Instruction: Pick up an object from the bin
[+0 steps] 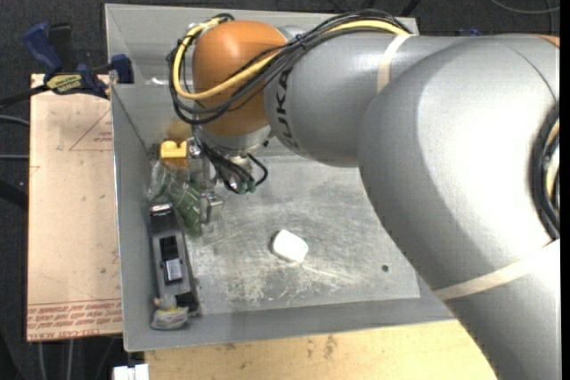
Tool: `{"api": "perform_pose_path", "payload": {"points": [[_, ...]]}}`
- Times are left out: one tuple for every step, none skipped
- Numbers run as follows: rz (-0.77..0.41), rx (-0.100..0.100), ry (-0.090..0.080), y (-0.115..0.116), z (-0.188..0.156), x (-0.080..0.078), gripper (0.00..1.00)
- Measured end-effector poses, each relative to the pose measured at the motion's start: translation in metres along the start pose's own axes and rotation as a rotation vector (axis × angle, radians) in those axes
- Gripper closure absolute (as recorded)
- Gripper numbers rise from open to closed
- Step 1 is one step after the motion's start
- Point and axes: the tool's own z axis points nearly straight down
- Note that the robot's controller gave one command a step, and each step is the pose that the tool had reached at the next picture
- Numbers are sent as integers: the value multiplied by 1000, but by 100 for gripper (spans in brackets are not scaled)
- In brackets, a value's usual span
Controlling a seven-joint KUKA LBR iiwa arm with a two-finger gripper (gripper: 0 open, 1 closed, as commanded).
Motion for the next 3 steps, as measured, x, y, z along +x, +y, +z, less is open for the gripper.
{"api": "perform_pose_path", "payload": {"points": [[0,0,0,0,0,0,100],[0,0,0,0,0,0,100],[0,0,0,0,0,0,100]]}}
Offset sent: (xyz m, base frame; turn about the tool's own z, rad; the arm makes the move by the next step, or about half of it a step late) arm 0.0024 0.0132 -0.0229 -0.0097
